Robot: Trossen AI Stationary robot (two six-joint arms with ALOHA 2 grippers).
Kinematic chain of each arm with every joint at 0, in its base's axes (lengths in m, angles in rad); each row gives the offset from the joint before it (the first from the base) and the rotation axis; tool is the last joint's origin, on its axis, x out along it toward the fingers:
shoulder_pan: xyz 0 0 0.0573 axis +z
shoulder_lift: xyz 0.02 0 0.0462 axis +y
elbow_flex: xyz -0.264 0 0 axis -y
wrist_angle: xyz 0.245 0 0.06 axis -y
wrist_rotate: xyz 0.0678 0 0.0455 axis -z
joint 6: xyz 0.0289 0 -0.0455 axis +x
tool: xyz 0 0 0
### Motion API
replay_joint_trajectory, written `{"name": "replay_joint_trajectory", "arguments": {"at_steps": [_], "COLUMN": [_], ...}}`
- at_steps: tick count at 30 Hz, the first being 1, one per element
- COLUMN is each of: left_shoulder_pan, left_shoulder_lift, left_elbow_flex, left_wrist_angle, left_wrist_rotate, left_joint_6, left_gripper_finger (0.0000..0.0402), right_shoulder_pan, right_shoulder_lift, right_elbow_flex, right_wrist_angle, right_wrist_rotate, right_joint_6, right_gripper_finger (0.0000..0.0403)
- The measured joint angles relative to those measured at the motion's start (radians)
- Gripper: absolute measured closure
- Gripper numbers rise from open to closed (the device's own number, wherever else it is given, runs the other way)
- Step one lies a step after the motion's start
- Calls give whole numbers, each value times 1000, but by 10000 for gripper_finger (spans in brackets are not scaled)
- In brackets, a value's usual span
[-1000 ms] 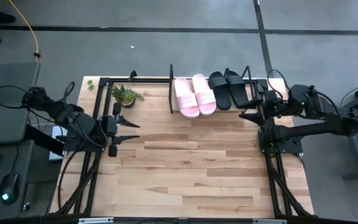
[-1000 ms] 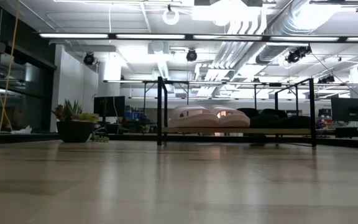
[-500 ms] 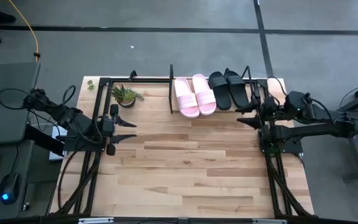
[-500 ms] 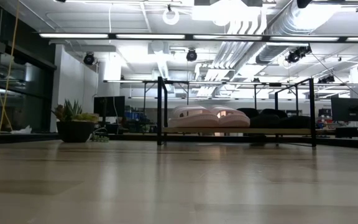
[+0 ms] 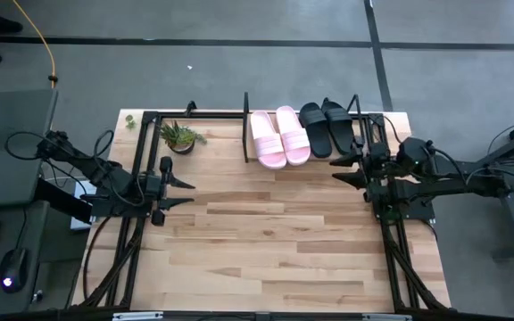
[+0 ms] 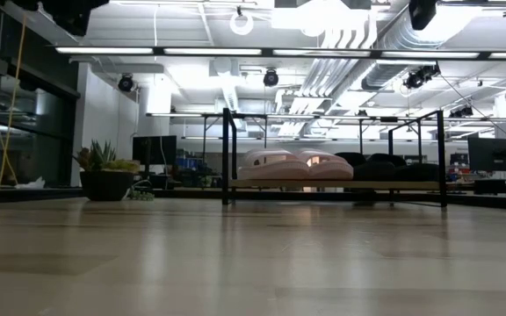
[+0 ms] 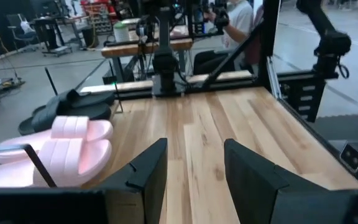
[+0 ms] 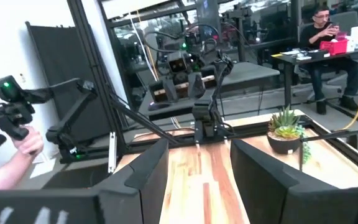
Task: Pick and place slides into the shelf
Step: Return to Home Position
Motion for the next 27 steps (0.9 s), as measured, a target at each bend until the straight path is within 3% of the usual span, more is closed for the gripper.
{"name": "replay_joint_trajectory", "arguments": {"at_steps": [5,12,19,27], "left_shoulder_pan": [0,0,13,190], "left_shoulder_lift": [1,1,-12,-16], "left_elbow_flex": [-27,-45,-80,-124], "left_wrist_angle": [23,28,57,82], "left_wrist_rotate": [0,-1,-71,139], "left_joint_6": [-19,-44,-36,-45], "left_gripper_finger": [259,259,259,259], "right_shoulder_pan": [0,0,0,0], "right_shoulder_lift": [0,-2,-2,-1], "right_elbow_flex": [-65,-71,-71,-72], "right_wrist_angle": [93,96,82,39], "right_wrist_rotate": [-5,-6,-7,-7], "right_joint_6": [8,9,-9,-5], "right_gripper_finger": [238,238,238,238]}}
